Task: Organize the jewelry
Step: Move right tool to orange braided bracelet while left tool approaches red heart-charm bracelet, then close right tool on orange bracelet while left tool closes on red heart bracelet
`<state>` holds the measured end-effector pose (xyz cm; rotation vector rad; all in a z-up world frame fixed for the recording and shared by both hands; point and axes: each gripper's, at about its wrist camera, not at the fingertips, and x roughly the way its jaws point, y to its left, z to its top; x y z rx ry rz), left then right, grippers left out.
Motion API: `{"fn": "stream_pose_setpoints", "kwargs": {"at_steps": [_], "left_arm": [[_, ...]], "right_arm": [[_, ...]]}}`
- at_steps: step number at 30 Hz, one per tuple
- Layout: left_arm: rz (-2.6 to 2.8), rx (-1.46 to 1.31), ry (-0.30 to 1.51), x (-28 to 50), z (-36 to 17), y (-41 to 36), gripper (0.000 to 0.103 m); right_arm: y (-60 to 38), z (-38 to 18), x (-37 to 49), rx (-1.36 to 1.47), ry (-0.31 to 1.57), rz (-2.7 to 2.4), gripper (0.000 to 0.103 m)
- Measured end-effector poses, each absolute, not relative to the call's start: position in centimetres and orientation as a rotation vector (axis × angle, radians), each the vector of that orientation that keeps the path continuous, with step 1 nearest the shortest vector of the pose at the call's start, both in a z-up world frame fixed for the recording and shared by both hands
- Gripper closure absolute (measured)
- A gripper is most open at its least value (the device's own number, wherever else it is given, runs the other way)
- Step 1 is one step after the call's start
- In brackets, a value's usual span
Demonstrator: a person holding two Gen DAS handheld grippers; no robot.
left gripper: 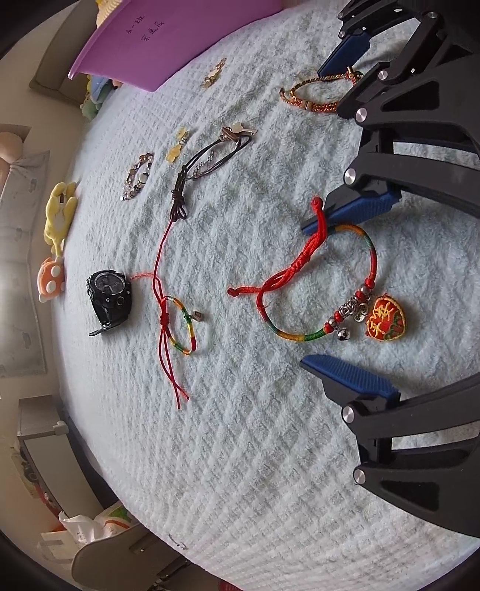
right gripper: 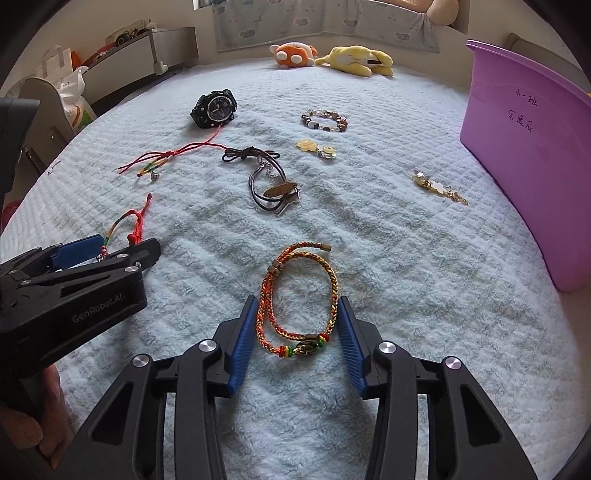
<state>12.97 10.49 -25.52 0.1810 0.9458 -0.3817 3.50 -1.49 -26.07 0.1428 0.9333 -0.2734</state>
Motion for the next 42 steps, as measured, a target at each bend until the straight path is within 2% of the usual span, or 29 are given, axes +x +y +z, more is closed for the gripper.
{"fn": "stream_pose_setpoints", "kwargs": {"at_steps": [1,2,3,4,5,9,13,24,42], "left_arm": [[-0.384,0.182,0.944,12.8,-25.5,10.4,0.047],[-0.383,0.183,0.941,12.6,-25.4,10.5,0.053],[-0.387,0.177,0.942,12.5,-25.4,10.6,0.064],[-0.393,0.169,0.945,12.4,-25.3,10.6,0.068],[-0.403,0.161,0.948,12.2,-25.2,10.7,0.077],[-0.413,0.165,0.963,11.7,-25.0,10.5,0.091],[-0.42,0.158,0.99,11.5,-24.3,10.9,0.094],[-0.461,0.197,1.006,9.2,-20.0,12.5,0.094],[-0.669,0.275,1.006,4.3,-2.4,11.4,0.095]], "right_arm": [[-1.3,-26.0,3.5,0.135,0.935,-0.269,0.07],[-1.2,-26.0,3.5,0.124,0.937,-0.267,0.076],[-1.1,-25.9,3.5,0.118,0.938,-0.264,0.082],[-1.1,-25.8,3.4,0.12,0.938,-0.26,0.086],[-1.2,-25.8,3.4,0.128,0.94,-0.256,0.088],[-1.5,-25.3,3.1,0.158,0.954,-0.246,0.094],[-1.4,-24.7,2.6,0.156,0.974,-0.241,0.094],[-1.0,-19.9,0.1,0.177,0.979,-0.245,0.094],[-2.5,-1.5,-4.9,0.245,0.98,-0.295,0.094]]}}
